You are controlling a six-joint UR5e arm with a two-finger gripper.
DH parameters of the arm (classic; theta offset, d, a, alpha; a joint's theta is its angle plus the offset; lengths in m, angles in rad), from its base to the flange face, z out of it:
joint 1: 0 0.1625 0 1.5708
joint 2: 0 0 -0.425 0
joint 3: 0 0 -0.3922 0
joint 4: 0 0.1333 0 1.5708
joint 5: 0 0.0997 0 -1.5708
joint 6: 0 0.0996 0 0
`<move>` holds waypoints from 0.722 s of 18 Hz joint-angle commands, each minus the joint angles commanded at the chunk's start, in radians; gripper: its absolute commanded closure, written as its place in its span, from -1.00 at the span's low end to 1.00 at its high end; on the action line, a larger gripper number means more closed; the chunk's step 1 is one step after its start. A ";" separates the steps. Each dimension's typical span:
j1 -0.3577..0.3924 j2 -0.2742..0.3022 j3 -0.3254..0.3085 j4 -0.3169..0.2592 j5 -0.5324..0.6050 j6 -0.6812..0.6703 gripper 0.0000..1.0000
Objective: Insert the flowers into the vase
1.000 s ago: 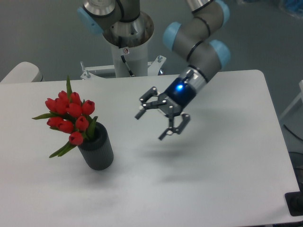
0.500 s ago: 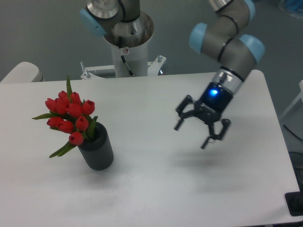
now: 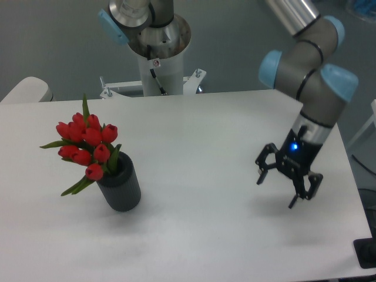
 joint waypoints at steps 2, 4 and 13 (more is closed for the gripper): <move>-0.040 -0.014 0.041 -0.021 0.098 0.001 -1.00; -0.048 -0.029 0.069 -0.055 0.123 0.005 -1.00; -0.163 -0.112 0.239 -0.232 0.390 0.020 -1.00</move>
